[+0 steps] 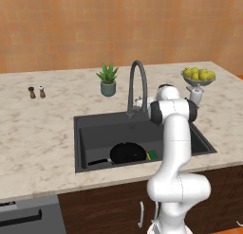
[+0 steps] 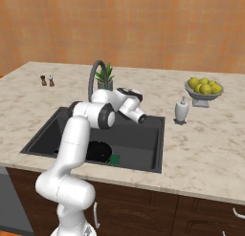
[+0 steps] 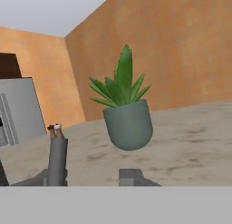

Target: Pick the pan and sponge and place them into the sink. Then turn on the water.

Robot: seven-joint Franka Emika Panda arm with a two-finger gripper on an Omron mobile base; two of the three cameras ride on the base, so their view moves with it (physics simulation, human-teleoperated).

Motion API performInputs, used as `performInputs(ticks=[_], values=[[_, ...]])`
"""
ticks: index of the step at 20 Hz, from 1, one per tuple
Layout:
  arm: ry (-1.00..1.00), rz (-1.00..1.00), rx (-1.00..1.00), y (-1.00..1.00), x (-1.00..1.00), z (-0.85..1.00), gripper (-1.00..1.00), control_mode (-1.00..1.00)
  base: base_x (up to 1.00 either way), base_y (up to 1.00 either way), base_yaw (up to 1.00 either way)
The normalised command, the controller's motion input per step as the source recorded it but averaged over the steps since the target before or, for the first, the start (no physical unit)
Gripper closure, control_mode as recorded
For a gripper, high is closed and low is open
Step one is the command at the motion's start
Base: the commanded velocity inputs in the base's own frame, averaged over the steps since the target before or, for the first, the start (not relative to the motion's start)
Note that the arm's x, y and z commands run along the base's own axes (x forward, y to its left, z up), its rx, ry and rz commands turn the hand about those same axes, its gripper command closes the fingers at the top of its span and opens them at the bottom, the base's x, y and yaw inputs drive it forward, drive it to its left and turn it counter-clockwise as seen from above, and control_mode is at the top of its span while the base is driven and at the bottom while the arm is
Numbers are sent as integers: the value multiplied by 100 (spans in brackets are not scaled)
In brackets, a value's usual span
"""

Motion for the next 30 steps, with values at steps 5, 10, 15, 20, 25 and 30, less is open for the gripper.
performInputs(ticks=[5, 10, 15, 20, 25, 30], values=[[15, -23, 0, -43, -9, 0, 100, -100, 0, 0, 0], [22, -28, 1, -66, -2, 0, 100, -100, 0, 0, 0], [7, -7, 14, -98, 0, -18, 100, -100, 0, 0, 0], [0, 0, 26, -100, 0, -42, 100, -100, 0, 0, 0], [4, 0, 21, -100, 0, -50, 100, -100, 0, 0, 0], [7, 0, 20, -99, -29, -22, 100, -100, 0, 0, 0]])
